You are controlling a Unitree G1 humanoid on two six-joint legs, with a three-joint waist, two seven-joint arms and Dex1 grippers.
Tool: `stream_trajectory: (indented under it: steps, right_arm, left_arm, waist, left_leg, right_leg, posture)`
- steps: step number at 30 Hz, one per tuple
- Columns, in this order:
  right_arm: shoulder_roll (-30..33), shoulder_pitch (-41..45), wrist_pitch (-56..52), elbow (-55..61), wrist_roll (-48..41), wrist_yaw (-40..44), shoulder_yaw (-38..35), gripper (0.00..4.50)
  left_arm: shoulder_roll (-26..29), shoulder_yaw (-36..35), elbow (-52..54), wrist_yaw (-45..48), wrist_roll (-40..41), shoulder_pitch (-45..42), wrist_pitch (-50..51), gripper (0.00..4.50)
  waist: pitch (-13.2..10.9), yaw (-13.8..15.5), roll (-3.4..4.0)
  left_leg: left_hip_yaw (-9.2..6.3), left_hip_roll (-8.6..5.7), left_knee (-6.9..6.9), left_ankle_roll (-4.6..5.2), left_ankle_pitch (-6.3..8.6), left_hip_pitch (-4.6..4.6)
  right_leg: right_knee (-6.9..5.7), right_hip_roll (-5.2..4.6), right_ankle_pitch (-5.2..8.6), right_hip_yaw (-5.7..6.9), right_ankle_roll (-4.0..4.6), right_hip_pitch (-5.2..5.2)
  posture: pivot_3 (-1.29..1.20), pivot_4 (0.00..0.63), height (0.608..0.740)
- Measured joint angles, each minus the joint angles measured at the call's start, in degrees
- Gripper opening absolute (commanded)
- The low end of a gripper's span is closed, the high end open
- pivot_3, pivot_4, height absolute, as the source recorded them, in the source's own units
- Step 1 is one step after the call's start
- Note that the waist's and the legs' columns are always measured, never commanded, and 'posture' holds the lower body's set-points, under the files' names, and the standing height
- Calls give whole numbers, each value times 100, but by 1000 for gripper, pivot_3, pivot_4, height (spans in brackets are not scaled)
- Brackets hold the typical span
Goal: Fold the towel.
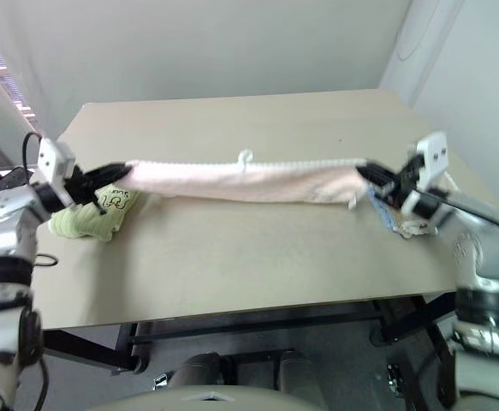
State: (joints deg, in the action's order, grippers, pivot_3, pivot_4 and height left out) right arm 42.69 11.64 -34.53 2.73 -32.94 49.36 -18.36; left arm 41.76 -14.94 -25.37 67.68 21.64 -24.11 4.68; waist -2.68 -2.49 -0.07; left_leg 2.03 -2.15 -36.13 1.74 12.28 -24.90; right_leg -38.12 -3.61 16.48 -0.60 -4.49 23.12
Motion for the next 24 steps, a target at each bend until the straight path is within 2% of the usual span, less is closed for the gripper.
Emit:
stream_trajectory:
  steps: [4,6,9,17,24]
  right_arm:
    - [263,-582,-380,559,-289,169,-207,0]
    - [463,-855,-490,638,-433,307,-505,0]
    - [636,-1209,-630,688,-569,525,-742,0]
    - [791,-2169,-702,828,-669,959,-948,0]
    - [790,-2204,-680,928,-663,981,-920,0]
  left_arm:
    - [321,-137,1469,-16,488,938,948,13]
    - [450,-270,1975,-6,694,1380,1293,13]
    - [555,-367,2531,57,915,1917,1657,13]
    - [783,-393,3026,161,959,2679,1836,13]
    - [882,-379,3065,174,960,2663,1904,13]
  waist:
    - [-2,17,4]
    - [-2,17,4]
    - [-2,36,5]
    - [-2,54,21]
    - [-2,73,22]
  left_leg:
    - [3,0,0,-1,1,33]
    - [4,3,9,-1,2,68]
    - [7,4,17,-1,3,71]
    - [21,9,20,0,4,65]
    - [27,10,33,5,6,51]
  right_leg:
    - [14,-2,-1,0,38,-42]
    - [36,-2,1,0,39,-87]
    - [53,-2,-7,3,52,-91]
    - [96,-8,-9,4,55,-80]
    - [113,-11,-2,3,44,-57]
  posture:
    - [0,0,730]
    - [0,0,730]
    - [0,0,730]
    - [0,0,730]
    - [0,0,730]
